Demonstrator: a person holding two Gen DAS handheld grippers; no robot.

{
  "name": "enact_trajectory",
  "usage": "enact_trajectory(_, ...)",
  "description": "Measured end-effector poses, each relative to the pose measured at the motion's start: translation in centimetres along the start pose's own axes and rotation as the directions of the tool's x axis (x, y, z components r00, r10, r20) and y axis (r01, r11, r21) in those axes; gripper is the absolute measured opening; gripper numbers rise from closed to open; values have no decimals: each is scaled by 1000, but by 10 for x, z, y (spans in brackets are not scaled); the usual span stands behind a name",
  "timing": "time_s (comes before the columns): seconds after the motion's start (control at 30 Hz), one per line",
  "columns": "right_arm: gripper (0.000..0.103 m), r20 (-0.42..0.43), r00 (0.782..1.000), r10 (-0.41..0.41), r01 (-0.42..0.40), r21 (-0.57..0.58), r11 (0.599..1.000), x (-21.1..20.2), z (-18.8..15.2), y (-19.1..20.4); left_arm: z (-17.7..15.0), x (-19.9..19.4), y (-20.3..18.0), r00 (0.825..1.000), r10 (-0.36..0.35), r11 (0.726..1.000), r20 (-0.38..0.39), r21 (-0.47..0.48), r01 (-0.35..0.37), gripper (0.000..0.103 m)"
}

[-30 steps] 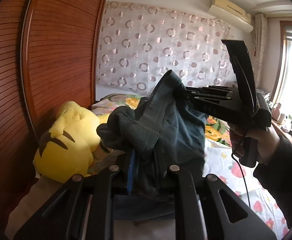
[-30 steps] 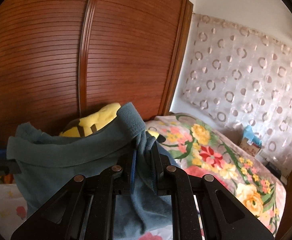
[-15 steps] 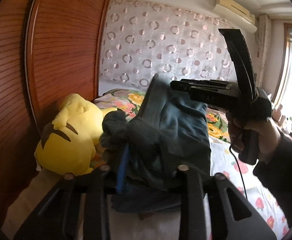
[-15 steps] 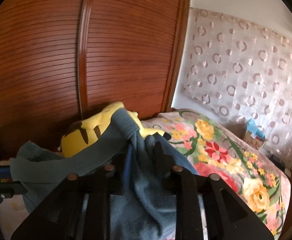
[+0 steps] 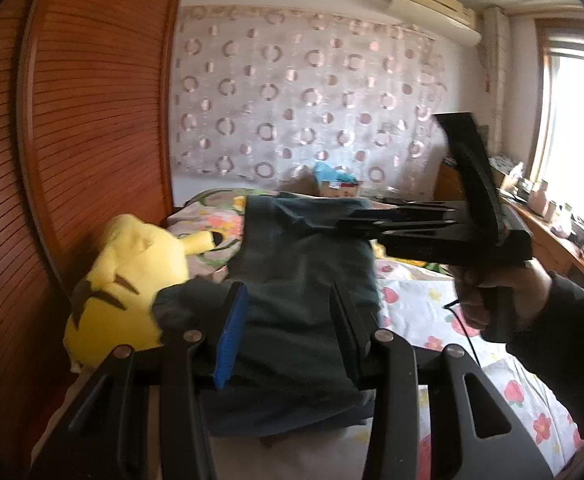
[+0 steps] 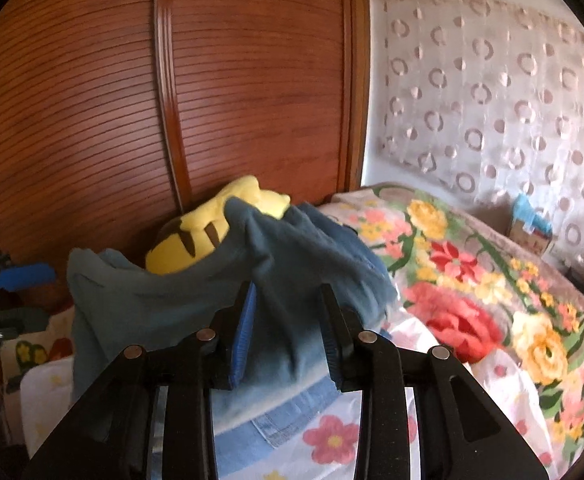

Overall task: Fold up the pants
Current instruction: 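Lower the shorts onto the folded jeans stack with the left gripper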

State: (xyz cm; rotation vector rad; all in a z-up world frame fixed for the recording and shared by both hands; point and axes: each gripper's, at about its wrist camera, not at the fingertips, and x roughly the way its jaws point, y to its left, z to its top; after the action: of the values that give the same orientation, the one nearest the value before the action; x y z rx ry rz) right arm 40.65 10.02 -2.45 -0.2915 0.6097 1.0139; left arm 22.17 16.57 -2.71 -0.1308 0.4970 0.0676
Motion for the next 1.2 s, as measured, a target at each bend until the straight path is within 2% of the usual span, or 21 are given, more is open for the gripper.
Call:
enact_trajectory(0.1,31,-5,1000,-1,1,31,1000,6,-1,-7,-3,21,1,998,-16,1000,-67,-16,15,41)
enact_trajectory(0.3,30,-15,1000,-15,16,59,998,20,-3,-17,-28,49,6,985,12,1000,-171,-22,-16,41)
enact_trajectory(0.63,30,-4,999,-45,45,96,994,10,-10,-11,-34,39,-3,985,37,999,-169,8,-36,41)
enact_trajectory(0.7,30,17,997,-71,69,110,991,-2,-11,-4,-32,35,-2,985,49,999,-163,24,-45,41)
enact_trajectory(0.87,30,60,996,-69,60,142,988,-31,-14,11,-29,18,-5,988,71,997,-136,40,-66,41)
enact_trajectory(1.2,31,66,992,-107,97,142,985,-63,-22,34,-22,-18,-9,992,89,995,-93,57,-84,41)
